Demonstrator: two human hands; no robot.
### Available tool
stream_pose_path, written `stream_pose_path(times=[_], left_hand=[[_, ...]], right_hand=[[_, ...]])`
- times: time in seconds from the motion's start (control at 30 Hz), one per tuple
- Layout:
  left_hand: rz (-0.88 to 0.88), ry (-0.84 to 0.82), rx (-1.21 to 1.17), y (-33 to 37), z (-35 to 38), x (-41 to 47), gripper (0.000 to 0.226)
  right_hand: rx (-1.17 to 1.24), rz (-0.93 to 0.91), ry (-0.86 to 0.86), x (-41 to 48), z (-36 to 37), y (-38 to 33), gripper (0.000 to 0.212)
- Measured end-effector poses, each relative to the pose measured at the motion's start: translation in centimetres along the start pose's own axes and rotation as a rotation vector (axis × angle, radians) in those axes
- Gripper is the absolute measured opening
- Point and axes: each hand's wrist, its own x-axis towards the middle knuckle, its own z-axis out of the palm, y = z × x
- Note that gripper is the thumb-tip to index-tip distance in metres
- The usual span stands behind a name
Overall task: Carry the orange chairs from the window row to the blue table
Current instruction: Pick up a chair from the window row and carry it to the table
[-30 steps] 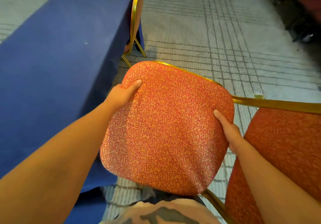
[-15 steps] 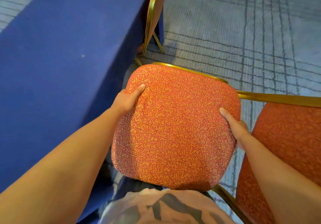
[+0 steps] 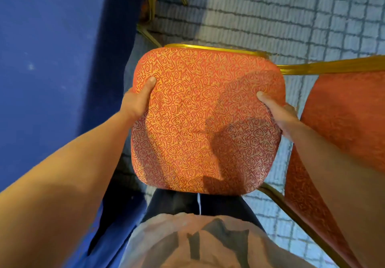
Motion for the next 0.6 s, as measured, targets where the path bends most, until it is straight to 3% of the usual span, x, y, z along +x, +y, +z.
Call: stream_pose_path(times=[0.07, 0.13, 0.3, 0.4, 0.6], left_hand=[[-0.049, -0.008, 0.021, -0.4, 0.7, 2.8, 0.073], [-0.085, -0.013, 0.057, -1.1, 1.6, 5.8, 0.074], [-0.158, -0.023, 0.172, -2.7, 4.1, 14.0, 0.079], [-0.209, -0.015, 0.207, -4.1, 5.2, 18.4, 0.089], [-0.234, -0.001, 0.194, -7.2, 7.8, 24.1, 0.082]], right_hand=[[-0.01, 0.03, -0.018, 2.3, 1.4, -0.4, 0.085], [-0.031, 0.086, 0.011, 5.3, 2.8, 0.0, 0.109], [-0.083, 0.203, -0.018, 12.4, 6.6, 0.7, 0.108], [-0.089, 0.232, -0.035, 16.5, 8.4, 1.9, 0.12], [-0.076, 0.276, -0.025, 22.6, 11.0, 4.4, 0.115]])
